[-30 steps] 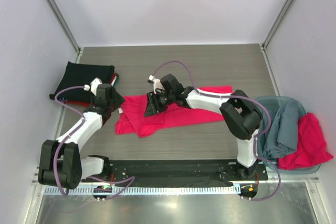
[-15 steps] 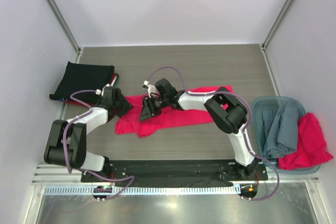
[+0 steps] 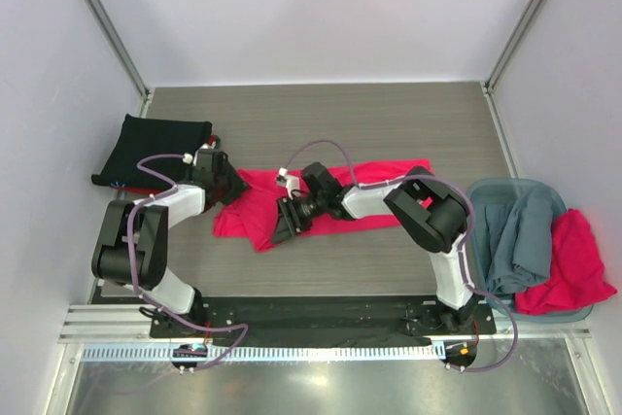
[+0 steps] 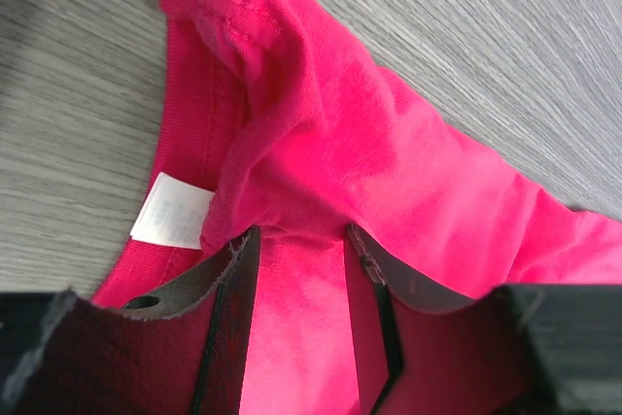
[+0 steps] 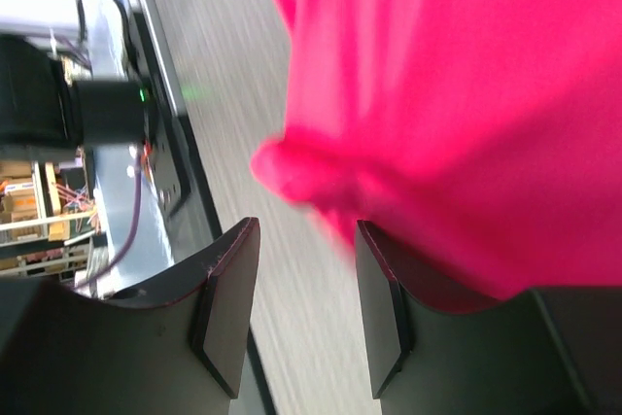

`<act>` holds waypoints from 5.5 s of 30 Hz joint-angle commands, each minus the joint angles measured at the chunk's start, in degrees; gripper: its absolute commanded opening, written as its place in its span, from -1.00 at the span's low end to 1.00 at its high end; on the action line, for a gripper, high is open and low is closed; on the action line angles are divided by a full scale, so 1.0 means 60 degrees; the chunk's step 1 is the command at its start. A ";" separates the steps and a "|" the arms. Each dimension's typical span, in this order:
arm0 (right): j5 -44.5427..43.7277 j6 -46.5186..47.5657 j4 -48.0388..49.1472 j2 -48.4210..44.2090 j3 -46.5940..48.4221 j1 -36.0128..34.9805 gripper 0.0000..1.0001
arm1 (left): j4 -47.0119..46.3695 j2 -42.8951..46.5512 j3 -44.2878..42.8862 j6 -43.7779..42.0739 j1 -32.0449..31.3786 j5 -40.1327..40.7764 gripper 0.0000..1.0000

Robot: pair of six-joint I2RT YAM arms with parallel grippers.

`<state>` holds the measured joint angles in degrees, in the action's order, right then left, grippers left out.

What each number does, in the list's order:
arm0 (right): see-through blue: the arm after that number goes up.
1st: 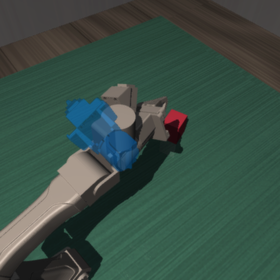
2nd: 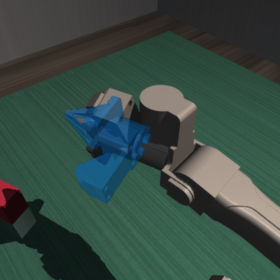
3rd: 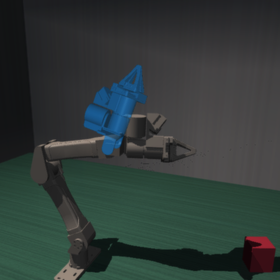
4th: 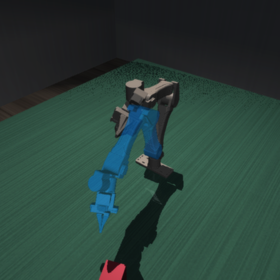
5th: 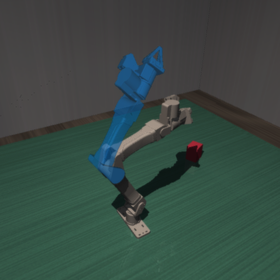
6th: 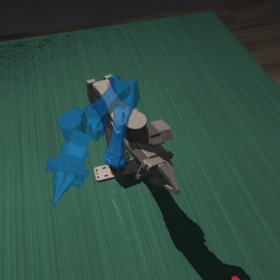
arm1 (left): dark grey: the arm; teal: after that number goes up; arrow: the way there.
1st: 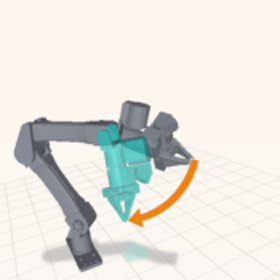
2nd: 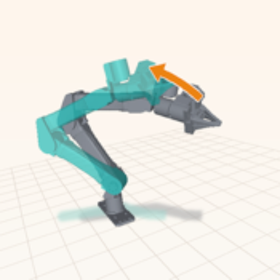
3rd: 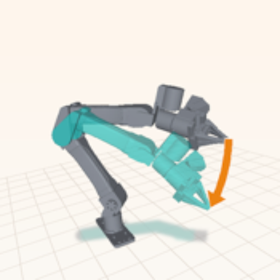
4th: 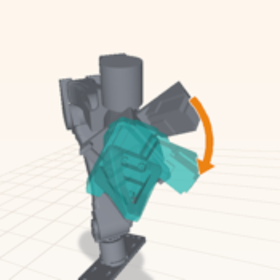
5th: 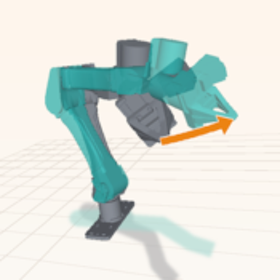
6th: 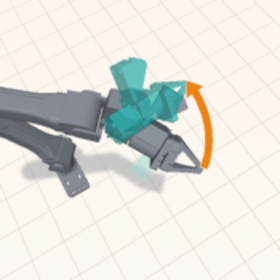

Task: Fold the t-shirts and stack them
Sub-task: Fold the tshirt

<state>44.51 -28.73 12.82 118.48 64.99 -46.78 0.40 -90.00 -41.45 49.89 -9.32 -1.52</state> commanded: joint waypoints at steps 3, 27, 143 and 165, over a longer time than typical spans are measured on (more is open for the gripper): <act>0.0038 0.0364 -0.0171 -0.1785 -0.1411 -0.0142 0.00 | 0.0416 -0.0308 -0.0005 -0.0448 -0.0014 0.0561 -0.16; 0.0359 0.1287 -0.1551 0.0980 0.3523 -0.0142 0.08 | 0.0328 -0.0001 0.0053 -0.0859 0.0001 0.0429 -0.17; -0.9247 -0.0675 -0.5755 -0.6864 -0.2744 0.2829 -0.81 | 0.0166 0.4523 0.1883 -0.1211 -0.0688 0.1235 0.05; -1.2604 -0.2520 -0.6781 -0.6461 -0.3654 0.5864 -0.98 | 0.3756 0.9699 0.4037 0.2540 -0.0717 0.0912 0.56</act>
<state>-28.51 -40.77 -28.51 77.89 42.48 -11.81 22.26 -30.28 -17.93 61.93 -13.50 5.72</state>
